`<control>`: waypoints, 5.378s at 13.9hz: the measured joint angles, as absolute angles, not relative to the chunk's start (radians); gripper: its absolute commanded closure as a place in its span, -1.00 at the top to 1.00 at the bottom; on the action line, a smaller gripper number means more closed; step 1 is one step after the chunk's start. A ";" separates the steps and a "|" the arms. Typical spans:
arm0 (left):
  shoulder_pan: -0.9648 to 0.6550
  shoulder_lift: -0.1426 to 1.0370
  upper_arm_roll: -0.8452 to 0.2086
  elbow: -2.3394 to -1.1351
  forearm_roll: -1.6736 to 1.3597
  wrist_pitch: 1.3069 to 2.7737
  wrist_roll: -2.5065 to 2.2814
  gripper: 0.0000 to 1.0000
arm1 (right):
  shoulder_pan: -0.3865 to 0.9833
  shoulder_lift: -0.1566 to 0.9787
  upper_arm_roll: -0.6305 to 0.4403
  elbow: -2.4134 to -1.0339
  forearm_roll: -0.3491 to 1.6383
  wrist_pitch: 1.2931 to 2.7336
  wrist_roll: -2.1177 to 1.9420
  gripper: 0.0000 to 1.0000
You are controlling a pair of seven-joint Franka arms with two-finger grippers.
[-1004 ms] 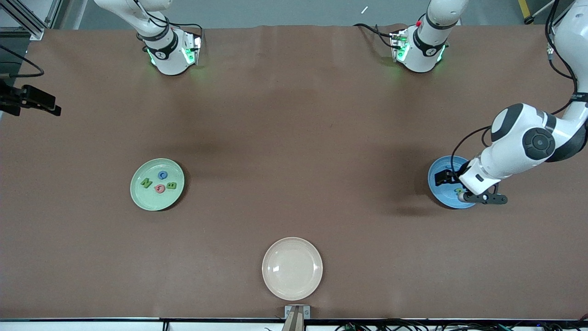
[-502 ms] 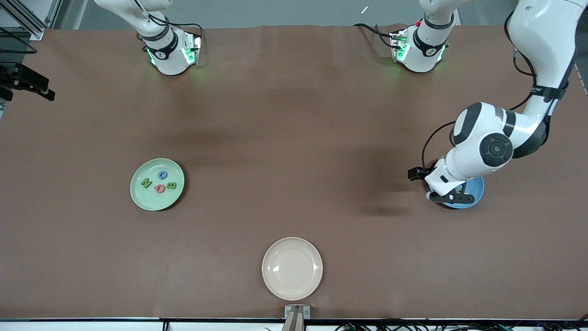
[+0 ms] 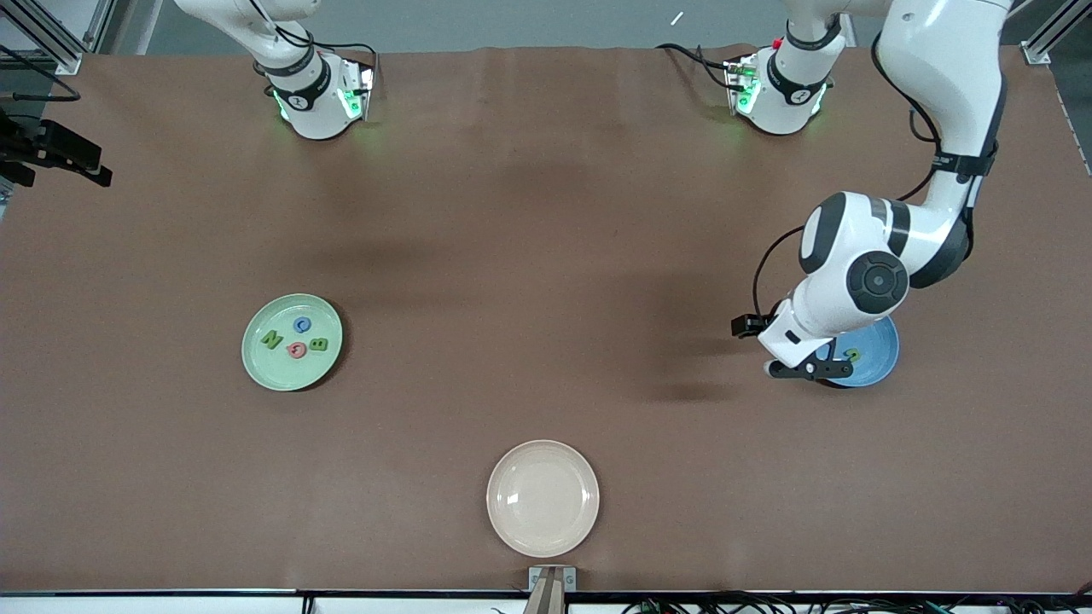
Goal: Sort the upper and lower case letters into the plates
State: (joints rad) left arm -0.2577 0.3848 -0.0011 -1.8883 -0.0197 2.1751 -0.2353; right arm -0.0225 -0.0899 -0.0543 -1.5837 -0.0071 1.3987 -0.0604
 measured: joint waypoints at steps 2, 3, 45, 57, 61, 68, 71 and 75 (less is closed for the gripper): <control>-0.293 0.361 0.040 -1.886 -0.024 2.163 -0.230 0.99 | -0.023 -0.090 -0.054 -1.584 -0.007 1.399 -0.057 1.00; -0.283 0.351 0.045 -1.884 -0.024 2.150 -0.209 0.99 | -0.023 -0.090 -0.054 -1.584 -0.007 1.400 -0.057 1.00; -0.064 -0.008 0.006 -1.624 0.006 1.727 -0.018 0.99 | -0.001 -0.090 -0.065 -1.588 -0.005 1.412 -0.051 1.00; -0.046 -0.009 0.005 -1.538 -0.002 1.632 -0.015 0.99 | -0.005 -0.090 -0.065 -1.588 0.034 1.432 -0.029 1.00; -0.046 -0.009 0.002 -1.538 -0.002 1.630 -0.015 0.99 | -0.005 -0.090 -0.065 -1.588 0.035 1.432 -0.029 1.00; -0.047 -0.009 0.000 -1.538 -0.002 1.629 -0.015 0.99 | -0.005 -0.090 -0.065 -1.593 0.035 1.431 -0.029 1.00; -0.047 -0.009 0.000 -1.539 -0.002 1.603 -0.015 0.99 | -0.005 -0.090 -0.065 -1.593 0.035 1.431 -0.029 1.00; -0.047 -0.009 0.000 -1.539 -0.002 1.596 -0.015 0.99 | -0.005 -0.090 -0.065 -1.593 0.035 1.431 -0.029 1.00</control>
